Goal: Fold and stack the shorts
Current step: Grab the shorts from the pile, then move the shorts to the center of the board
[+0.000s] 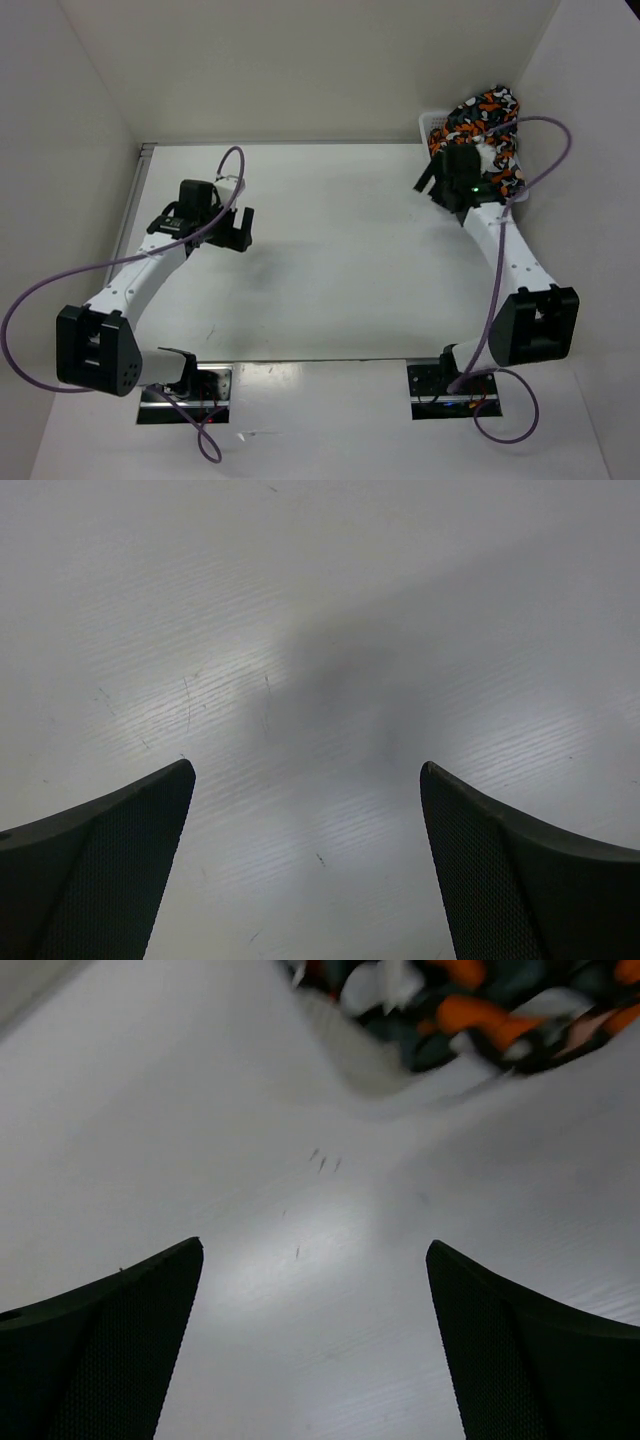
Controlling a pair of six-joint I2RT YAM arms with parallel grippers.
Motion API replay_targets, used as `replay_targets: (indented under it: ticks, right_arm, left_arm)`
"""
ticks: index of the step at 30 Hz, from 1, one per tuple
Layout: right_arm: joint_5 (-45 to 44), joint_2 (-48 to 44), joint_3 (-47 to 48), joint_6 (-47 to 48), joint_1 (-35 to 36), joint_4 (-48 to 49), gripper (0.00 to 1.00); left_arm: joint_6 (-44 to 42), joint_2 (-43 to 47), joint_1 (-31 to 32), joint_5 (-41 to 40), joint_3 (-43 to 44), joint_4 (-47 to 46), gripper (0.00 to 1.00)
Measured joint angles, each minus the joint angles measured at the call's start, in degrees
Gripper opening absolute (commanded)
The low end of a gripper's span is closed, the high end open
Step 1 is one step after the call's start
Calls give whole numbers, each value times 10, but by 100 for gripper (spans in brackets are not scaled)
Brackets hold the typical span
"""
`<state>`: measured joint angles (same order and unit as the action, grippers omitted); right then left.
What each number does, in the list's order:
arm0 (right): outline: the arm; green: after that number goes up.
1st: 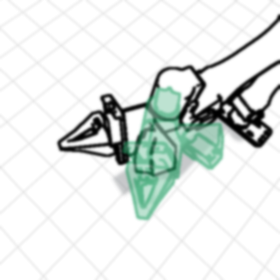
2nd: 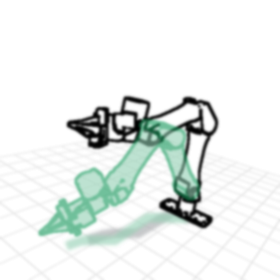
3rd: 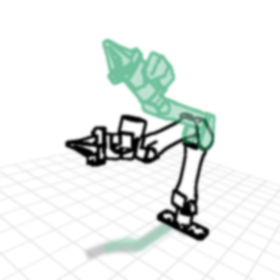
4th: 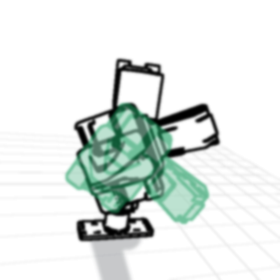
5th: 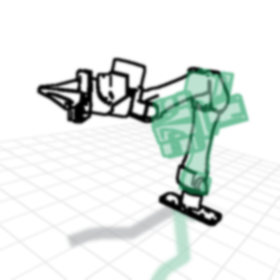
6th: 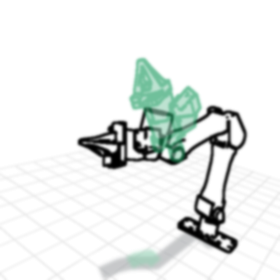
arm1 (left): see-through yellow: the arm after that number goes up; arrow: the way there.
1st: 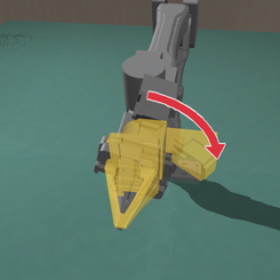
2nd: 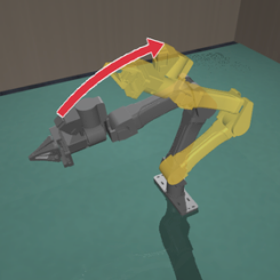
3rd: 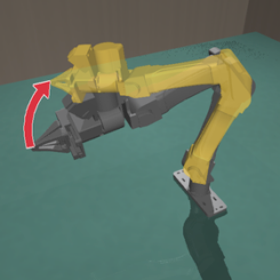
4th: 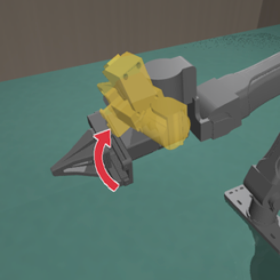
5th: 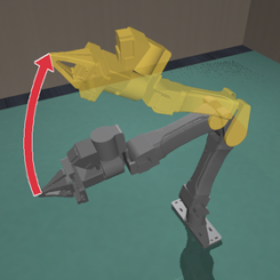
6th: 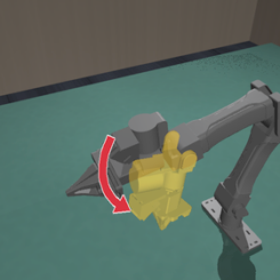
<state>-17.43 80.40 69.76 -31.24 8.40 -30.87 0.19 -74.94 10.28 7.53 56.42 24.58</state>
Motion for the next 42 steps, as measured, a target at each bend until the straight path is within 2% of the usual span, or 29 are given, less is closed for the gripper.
replay_targets:
  ticks: [4,9,13,15,18,19,22,23,30,36,39,42]
  right_arm:
    - [14,49,93,5,-116,3,93]
    - [26,162,194,9,-136,7,85]
    - [38,259,244,10,-143,2,62]
    - [39,298,264,9,-150,-3,57]
    - [38,343,303,8,-163,-10,42]
    - [38,351,314,8,-165,-12,29]
    - [36,360,331,6,-170,-13,10]
    - [35,360,335,6,-170,-14,0]
    - [50,331,342,2,-166,-14,0]
    - [155,182,343,4,-137,-2,0]
    - [205,83,346,9,-81,35,0]
    - [233,3,350,21,26,78,0]
  left_arm:
    - [0,11,0,-4,3,5,100]
    - [0,49,0,-27,9,9,100]
    - [0,54,0,-35,14,14,100]
    - [0,54,0,-37,14,21,100]
    - [0,54,-1,-39,14,30,100]
    - [0,55,-1,-39,14,31,100]
    - [0,56,-1,-39,14,34,100]
    - [0,57,-1,-39,14,35,100]
    - [0,60,-1,-36,14,38,100]
    - [0,61,-8,-23,43,44,100]
    - [0,55,-14,-7,80,43,100]
    - [0,43,-20,10,123,36,100]
